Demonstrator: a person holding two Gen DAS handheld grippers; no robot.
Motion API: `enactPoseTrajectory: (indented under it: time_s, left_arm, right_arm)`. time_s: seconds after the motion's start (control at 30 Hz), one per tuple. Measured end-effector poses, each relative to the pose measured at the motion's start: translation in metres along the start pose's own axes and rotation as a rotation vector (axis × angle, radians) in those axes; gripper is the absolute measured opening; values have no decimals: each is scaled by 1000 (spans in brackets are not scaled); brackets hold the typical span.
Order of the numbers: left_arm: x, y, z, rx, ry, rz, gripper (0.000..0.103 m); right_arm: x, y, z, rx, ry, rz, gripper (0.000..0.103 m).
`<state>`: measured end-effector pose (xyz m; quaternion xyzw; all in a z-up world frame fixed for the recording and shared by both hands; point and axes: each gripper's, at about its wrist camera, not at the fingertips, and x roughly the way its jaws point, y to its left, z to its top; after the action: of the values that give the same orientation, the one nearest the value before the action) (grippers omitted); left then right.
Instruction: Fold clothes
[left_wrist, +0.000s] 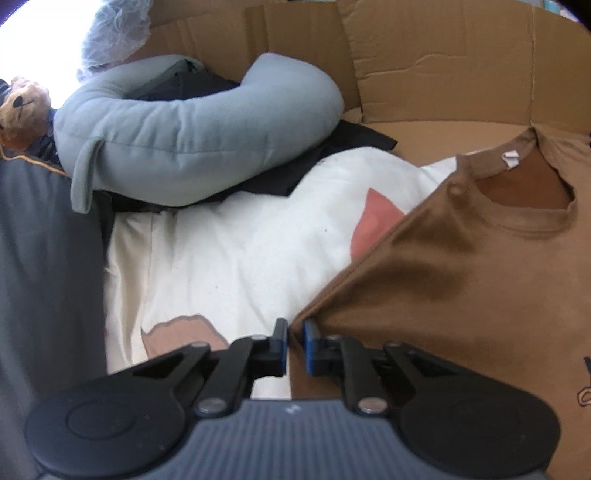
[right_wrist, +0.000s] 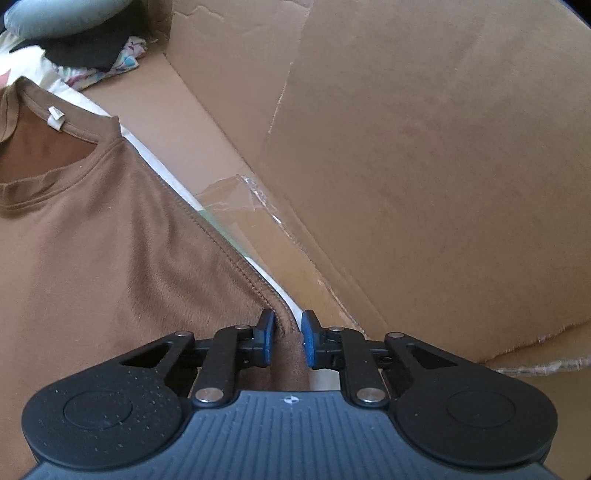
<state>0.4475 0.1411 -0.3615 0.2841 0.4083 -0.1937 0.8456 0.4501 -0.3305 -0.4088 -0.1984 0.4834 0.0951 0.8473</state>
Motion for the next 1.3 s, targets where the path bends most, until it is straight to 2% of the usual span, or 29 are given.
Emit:
enactPoseTrajectory:
  time_s: [0.27,0.33,0.43,0.57,0.73,0.93,1.03,1.3]
  left_arm:
    - [1,1,7,-11,21,-5,14]
    - [-5,0,9,-8,4,-11,16]
    - [-16,-5,14,-9,-33,-18,26]
    - [-27,-17,25,-3,-81,-36,26]
    - [-30,-46,42,22,-135,-104,26]
    - [-11,-83,61,37,-152,-179,18]
    - [6,-93,68,17,-149,-208,6]
    - [44,-94,83,-68,-86,-168,6]
  right_arm:
    - [1,-6,5,26,-13,-40,22]
    - [1,-6,5,23,-14,-38,22]
    - [-1,-6,6,27,-22,-38,22]
    - [-14,-1,10,36,-60,-30,22]
    - [-29,19,19,4,-135,66,22]
    - [-21,49,35,-4,-164,175,22]
    - [-10,64,41,6,-154,221,22]
    - [11,97,68,2,-151,238,22]
